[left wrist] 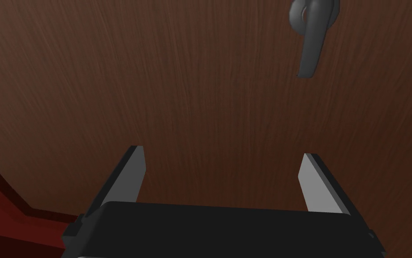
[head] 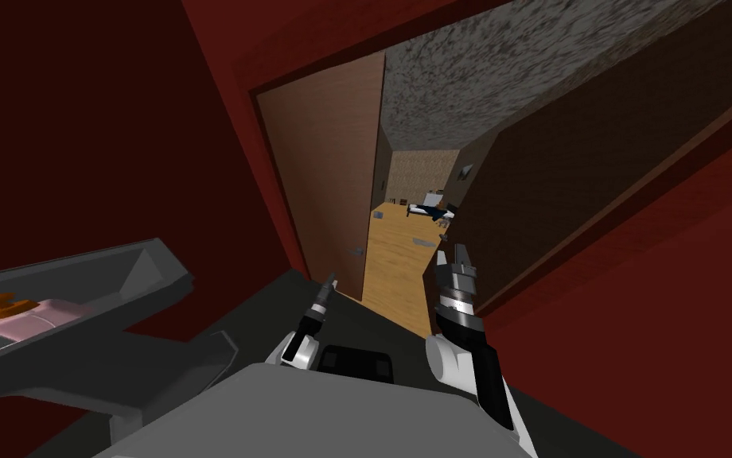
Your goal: Push the door open
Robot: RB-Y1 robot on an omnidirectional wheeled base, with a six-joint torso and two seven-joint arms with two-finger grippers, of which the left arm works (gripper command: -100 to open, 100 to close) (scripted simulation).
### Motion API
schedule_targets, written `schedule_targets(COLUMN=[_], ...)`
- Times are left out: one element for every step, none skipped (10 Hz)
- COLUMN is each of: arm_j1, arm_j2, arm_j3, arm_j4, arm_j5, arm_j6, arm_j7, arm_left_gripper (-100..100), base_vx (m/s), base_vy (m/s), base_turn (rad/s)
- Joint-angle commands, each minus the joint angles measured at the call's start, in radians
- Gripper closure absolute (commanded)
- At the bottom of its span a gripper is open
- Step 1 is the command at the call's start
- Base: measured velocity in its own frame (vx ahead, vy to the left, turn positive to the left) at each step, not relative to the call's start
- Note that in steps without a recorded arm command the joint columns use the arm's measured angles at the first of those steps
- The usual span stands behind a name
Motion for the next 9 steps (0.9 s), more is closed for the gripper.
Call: schedule_targets(arm_j1=[-0.011,-0.016,-0.021,-0.026,-0.035,-0.039,-0.043,-0.047,-0.051], arm_j2=[-0.004,-0.006,-0.007,-0.009,-0.012,-0.014,-0.015,-0.017,-0.019], arm_j3=[-0.007,-0.012,-0.016,-0.02,-0.028,-0.032,-0.035,-0.039,-0.042], arm_j4=[0.044,0.066,0.087,0.109,0.146,0.165,0.183,0.2,0.215], arm_j5=[0.0,0.0,0.0,0.0,0.0,0.001,0.001,0.001,0.001], arm_j6=[-0.015,-0.021,-0.026,-0.032,-0.041,-0.046,-0.05,-0.054,-0.058], arm_j7=[0.002,0.004,0.006,0.007,0.011,0.012,0.014,0.015,0.016], arm_left_gripper=[-100,-100,-100,-100,-100,-100,-100,-100,-100], base_vx=[0.086,0.087,0.085,0.082,0.119,0.111,0.09,0.095,0.095], base_vy=[0.053,0.052,0.047,0.053,0.068,0.075,0.074,0.057,0.038], base_turn=[-0.062,-0.064,-0.054,-0.066,-0.09,-0.084,-0.043,-0.04,-0.042])
